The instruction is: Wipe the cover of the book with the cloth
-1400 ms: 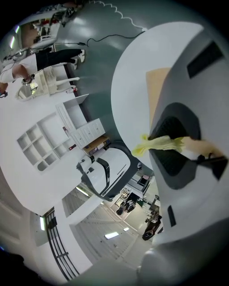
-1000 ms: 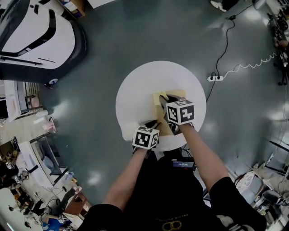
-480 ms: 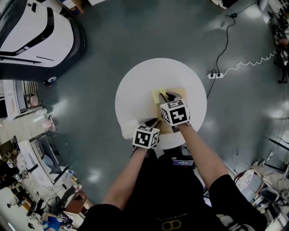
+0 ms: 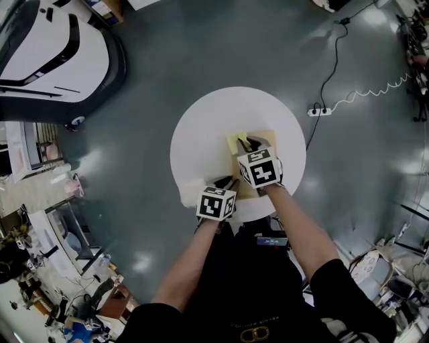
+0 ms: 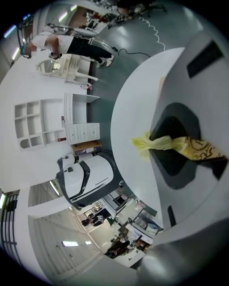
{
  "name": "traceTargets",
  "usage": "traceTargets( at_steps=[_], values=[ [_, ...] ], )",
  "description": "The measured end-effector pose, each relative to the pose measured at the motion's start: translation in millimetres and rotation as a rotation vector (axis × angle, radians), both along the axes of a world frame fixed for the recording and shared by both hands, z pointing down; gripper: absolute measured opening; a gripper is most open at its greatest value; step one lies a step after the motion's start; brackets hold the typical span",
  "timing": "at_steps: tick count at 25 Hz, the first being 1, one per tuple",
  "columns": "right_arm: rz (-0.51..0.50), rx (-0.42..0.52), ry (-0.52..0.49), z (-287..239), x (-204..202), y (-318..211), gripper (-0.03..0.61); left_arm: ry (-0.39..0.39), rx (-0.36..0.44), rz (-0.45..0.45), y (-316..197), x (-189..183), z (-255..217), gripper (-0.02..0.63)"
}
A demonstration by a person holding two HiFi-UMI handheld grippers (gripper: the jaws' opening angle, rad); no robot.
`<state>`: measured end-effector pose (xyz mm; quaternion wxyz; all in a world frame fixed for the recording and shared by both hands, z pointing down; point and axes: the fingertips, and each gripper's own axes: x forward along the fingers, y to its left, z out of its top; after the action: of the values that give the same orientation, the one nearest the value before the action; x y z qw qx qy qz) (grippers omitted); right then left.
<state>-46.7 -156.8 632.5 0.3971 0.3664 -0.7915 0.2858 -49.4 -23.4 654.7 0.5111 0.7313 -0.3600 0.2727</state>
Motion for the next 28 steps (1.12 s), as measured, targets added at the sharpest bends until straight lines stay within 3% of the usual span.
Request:
traceTargets(
  at_steps=[28],
  values=[
    [0.141, 0.027, 0.063, -6, 96, -20, 0.091, -0.020, -0.004, -0.013, 0, -1, -2, 0.106]
  ],
)
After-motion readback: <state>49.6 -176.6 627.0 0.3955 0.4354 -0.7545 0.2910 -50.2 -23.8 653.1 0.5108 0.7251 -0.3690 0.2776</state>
